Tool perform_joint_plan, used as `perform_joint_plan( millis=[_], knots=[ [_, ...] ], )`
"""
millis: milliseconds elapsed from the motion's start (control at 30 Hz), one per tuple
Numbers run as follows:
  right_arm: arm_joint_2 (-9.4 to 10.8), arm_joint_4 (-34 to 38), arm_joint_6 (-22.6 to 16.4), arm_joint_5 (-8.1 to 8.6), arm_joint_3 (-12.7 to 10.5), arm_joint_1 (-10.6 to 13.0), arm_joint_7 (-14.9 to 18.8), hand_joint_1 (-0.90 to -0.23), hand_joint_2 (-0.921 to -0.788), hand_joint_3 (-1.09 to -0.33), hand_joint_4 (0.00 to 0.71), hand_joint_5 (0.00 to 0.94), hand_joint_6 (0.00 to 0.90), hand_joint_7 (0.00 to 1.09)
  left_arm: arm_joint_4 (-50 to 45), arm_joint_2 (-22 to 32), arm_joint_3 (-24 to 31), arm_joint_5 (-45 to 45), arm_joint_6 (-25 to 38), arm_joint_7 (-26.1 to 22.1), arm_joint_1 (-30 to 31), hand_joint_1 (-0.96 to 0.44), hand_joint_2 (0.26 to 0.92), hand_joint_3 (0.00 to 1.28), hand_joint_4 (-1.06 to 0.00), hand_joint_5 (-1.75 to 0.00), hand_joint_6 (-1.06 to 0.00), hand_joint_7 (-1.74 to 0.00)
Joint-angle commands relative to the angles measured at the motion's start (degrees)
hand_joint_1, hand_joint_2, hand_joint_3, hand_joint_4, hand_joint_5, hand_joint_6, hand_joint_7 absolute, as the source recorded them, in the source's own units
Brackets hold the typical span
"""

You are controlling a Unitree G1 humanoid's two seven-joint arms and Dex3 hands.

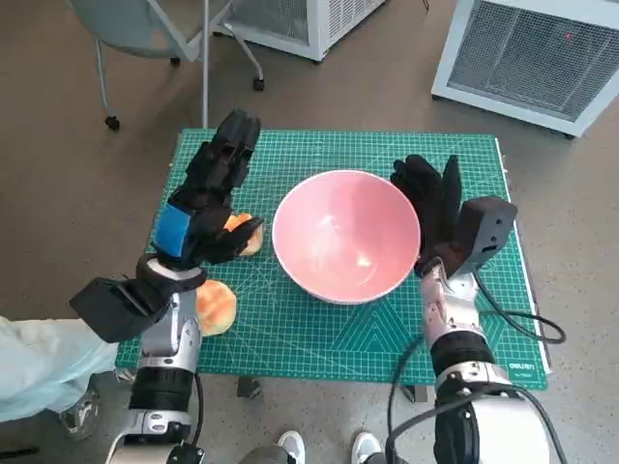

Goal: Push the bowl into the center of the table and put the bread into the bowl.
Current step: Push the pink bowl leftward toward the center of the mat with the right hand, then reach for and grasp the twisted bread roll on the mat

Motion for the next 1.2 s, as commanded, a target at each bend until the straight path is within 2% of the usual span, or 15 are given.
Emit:
perform_joint_plan(
  millis=[33,333,433,567,767,900,1200],
  knots=[
    [-1.8,-1.4,-3.8,-0.42,0.6,-0.3,1.9,-0.69,-0.921,-0.835,0.135,0.003,0.117,0.27,-0.5,0.3,0.2,0.1,0.3,0.6,0.3,-0.57,0.921,0.3,-0.08,0.0,-0.21,-0.04],
    [-2.8,-7.2,-16.2,-0.06,2.1,1.8,7.9,-0.741,-0.921,-0.795,0.115,0.001,0.097,0.26,0.0,-0.5,-0.3,0.0,0.5,1.3,-0.9,-0.59,0.921,0.29,-0.08,0.0,-0.21,-0.04],
    [-3.4,-11.2,-20.6,-0.31,3.3,3.5,9.7,-0.741,-0.921,-0.791,0.116,0.002,0.093,0.26,0.6,-1.0,-0.4,-0.2,0.2,1.1,-1.6,-0.6,0.921,0.29,-0.08,0.0,-0.21,-0.04],
    [-4.1,-17.5,-24.1,0.13,4.9,6.2,11.8,-0.744,-0.921,-0.791,0.116,0.001,0.089,0.26,1.2,-1.4,-0.5,-0.3,-0.2,0.8,-2.5,-0.6,0.921,0.29,-0.09,0.0,-0.22,-0.04],
    [-4.6,-27.8,-25.2,1.62,7.3,10.6,14.9,-0.748,-0.921,-0.788,0.12,0.001,0.017,0.42,2.6,-1.7,-0.5,-0.3,-1.4,-0.1,-4.2,-0.6,0.921,0.29,-0.09,0.0,-0.22,-0.03],
    [-5.1,-32.5,-24.5,2.45,8.6,12.8,16.1,-0.752,-0.921,-0.786,0.122,0.001,0.003,0.47,3.8,-1.7,-0.5,-0.6,-2.4,-1.2,-5.4,-0.61,0.921,0.29,-0.09,0.0,-0.22,-0.03],
    [-5.7,-39.9,-22.5,1.37,10.5,16.4,14.6,-0.775,-0.921,-0.781,0.122,0.001,-0.001,0.48,6.0,-1.8,-0.4,-1.3,-4.1,-3.7,-7.2,-0.61,0.921,0.3,-0.09,0.0,-0.22,-0.03]
  ],
)
